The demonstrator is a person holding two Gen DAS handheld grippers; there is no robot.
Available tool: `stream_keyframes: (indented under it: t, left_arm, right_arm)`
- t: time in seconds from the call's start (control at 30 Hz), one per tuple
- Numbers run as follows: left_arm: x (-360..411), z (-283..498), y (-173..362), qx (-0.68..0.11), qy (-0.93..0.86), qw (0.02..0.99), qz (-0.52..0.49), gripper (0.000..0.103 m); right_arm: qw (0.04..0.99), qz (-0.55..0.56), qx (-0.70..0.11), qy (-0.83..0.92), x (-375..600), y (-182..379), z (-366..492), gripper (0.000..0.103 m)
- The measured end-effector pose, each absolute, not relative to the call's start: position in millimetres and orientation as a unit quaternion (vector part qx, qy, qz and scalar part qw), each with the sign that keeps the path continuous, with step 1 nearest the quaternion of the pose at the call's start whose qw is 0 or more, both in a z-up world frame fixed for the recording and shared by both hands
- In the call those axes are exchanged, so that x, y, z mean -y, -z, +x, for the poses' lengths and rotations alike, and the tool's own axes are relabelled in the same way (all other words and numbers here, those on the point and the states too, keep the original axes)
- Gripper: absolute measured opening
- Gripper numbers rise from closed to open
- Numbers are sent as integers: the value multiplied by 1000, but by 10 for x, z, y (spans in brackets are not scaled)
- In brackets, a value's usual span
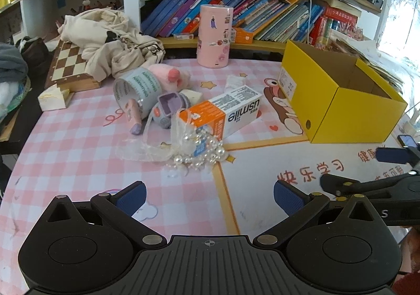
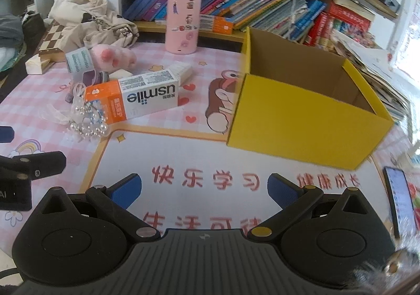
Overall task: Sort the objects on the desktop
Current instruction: 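Move the right tool to the usmile box while the left tool approaches the pearl ornament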
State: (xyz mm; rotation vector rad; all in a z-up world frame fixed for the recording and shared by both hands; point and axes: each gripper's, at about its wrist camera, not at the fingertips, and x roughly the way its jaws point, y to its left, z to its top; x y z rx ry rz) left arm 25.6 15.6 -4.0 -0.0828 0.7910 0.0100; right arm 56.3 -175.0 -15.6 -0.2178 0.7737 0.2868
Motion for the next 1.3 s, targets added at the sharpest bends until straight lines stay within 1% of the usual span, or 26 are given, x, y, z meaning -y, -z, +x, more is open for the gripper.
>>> stream_keyframes:
  t: [0.37, 0.63, 0.83, 1.1, 1.3]
  left_arm:
    - [-108, 447, 26, -379, -35, 922, -70, 103]
    - [-217, 408, 176, -390, -72, 913, -98, 103]
    - [-203, 521, 268, -387, -76, 916, -73, 103]
    - [-186, 673, 391, -382, -82, 920, -39, 103]
    - [-155, 854, 506, -381, -90, 920, -22, 103]
  right_arm:
    - [886, -125, -378, -238, 1660, 183, 1046, 103]
    - [858, -137, -388, -308, 1485, 295, 1229, 103]
    - [844, -133, -400, -333, 1399, 374, 1375, 103]
    - [838, -128, -395, -355, 1182, 278, 1646, 103]
    - [826, -174, -377, -381, 930, 205, 1745, 103]
